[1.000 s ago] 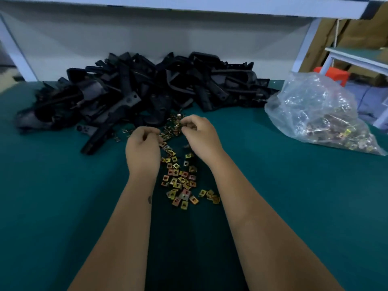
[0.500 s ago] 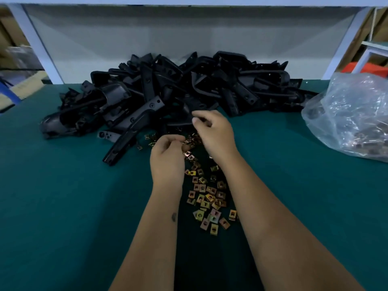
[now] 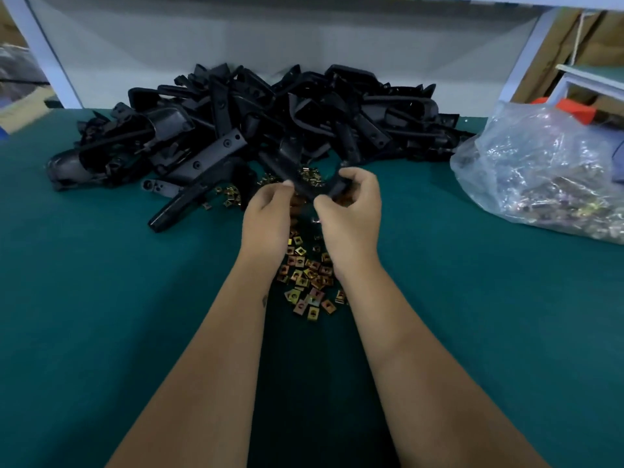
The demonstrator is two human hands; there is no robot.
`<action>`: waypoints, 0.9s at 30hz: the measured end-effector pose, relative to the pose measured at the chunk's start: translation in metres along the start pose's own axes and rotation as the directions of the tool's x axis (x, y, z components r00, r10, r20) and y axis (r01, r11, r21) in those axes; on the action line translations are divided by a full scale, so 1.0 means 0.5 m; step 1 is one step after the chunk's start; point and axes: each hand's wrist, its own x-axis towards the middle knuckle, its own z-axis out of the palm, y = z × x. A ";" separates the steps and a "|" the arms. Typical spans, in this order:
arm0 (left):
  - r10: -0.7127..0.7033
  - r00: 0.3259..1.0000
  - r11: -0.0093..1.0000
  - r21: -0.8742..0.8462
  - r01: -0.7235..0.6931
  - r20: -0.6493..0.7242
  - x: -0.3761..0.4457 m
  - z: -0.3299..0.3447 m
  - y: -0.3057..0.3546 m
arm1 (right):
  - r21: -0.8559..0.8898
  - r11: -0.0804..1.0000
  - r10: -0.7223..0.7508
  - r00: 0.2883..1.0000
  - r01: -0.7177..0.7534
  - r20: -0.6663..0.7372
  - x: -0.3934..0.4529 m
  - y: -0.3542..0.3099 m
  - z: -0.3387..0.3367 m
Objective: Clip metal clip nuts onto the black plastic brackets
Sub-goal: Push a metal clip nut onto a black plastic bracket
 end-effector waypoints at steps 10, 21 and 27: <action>-0.101 0.980 0.923 -0.383 0.028 -0.174 -0.001 -0.033 0.006 | -0.353 0.911 -0.139 0.966 0.211 0.219 -0.021 0.000 -0.038; -0.142 0.965 0.891 -0.453 0.029 -0.219 0.012 -0.014 -0.010 | -0.724 0.621 0.162 0.855 0.299 0.492 0.007 0.012 -0.066; -0.157 0.965 0.874 -0.484 0.036 -0.212 0.015 -0.012 -0.012 | -0.676 0.685 0.133 0.864 0.273 0.485 0.015 0.020 -0.074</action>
